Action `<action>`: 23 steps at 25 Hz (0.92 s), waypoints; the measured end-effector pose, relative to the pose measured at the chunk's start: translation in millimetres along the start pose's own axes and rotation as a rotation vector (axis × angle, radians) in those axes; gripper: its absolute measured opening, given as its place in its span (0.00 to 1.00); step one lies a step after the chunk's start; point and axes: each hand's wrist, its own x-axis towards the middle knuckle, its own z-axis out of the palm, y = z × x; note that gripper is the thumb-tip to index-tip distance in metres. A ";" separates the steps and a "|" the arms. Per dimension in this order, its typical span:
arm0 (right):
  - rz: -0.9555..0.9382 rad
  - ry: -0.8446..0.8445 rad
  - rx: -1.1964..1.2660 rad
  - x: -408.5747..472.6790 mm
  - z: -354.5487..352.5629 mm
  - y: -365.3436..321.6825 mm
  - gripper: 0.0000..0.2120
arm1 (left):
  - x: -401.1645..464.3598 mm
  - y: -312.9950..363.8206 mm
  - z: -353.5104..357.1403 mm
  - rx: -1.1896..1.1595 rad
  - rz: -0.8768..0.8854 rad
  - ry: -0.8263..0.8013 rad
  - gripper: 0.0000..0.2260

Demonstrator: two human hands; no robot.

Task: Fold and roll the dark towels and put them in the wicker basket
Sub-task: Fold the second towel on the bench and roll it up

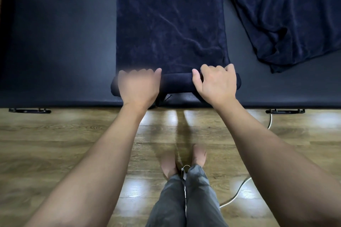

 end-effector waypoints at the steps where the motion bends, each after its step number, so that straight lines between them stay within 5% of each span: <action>1: 0.003 -0.005 -0.002 -1.1 -0.6 -0.2 0.22 | -3.6 -1.3 1.0 -0.001 0.008 0.024 0.25; 7: 0.045 -0.111 0.084 3.7 -1.4 0.8 0.25 | 4.1 -1.8 -4.6 -0.038 -0.086 -0.124 0.27; 10: 0.131 -0.154 0.102 6.5 -3.7 -0.3 0.19 | 6.2 -1.3 -3.1 -0.067 -0.120 -0.097 0.21; 19: 0.013 0.150 -0.021 4.0 4.9 0.8 0.24 | 9.8 -10.7 4.4 -0.105 0.028 0.069 0.18; 23: -0.088 0.278 0.002 -21.7 11.1 8.2 0.23 | -19.9 -20.3 19.3 -0.031 0.108 0.276 0.20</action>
